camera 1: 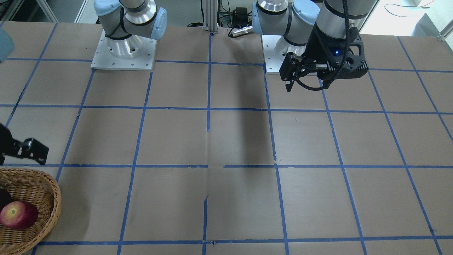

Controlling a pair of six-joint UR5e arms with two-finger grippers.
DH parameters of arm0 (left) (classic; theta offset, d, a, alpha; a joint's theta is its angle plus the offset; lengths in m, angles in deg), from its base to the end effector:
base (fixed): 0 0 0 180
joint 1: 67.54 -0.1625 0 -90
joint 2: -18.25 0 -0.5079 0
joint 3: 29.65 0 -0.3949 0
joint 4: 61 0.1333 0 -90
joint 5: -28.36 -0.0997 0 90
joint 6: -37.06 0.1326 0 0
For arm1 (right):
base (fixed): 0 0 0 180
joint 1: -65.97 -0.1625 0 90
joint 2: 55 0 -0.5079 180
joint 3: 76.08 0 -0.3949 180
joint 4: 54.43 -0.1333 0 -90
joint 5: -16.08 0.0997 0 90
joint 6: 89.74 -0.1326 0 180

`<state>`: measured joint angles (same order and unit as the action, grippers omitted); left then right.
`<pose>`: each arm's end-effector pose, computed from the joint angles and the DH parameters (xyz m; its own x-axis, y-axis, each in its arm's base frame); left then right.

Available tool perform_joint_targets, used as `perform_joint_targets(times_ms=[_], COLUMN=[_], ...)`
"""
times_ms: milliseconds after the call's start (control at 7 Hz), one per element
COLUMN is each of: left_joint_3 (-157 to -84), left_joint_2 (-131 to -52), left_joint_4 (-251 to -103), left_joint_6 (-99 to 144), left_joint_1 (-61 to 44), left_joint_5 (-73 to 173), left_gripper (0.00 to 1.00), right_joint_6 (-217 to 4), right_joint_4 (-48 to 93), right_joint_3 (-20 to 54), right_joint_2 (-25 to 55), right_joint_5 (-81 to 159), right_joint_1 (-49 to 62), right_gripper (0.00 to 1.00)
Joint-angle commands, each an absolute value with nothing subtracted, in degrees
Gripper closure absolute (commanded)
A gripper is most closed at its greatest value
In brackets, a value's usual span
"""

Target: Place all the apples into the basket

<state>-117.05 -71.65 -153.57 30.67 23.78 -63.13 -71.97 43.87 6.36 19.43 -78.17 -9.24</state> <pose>-0.1412 -0.4905 0.5567 -0.9958 -0.0884 -0.0256 -0.0883 0.9961 -0.0051 -0.0409 -0.6385 0.4650 -0.9960 -0.0523 0.0721 -0.0511 0.9985 0.0178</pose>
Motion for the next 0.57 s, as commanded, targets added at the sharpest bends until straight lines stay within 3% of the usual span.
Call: perform_joint_targets(times_ms=[0, 143, 429], left_joint_3=[-117.0, -117.0, -117.0], left_joint_2=[-71.7, -71.7, -71.7], left_joint_4=[-153.6, -153.6, -153.6], left_joint_6=[30.6, 30.6, 30.6], left_joint_1=[23.8, 23.8, 23.8], left_joint_5=[-63.1, -63.1, -63.1], left_gripper=[0.00, 0.00, 0.00], right_joint_6=[-74.4, -74.8, -81.7], right_joint_4=[30.4, 27.0, 27.2], right_joint_3=[7.1, 7.4, 7.2], right_joint_2=[31.1, 36.8, 34.7], right_joint_5=[-78.0, -77.7, -76.7], right_joint_1=[-12.7, -14.9, -18.5], right_gripper=[0.00, 0.00, 0.00])
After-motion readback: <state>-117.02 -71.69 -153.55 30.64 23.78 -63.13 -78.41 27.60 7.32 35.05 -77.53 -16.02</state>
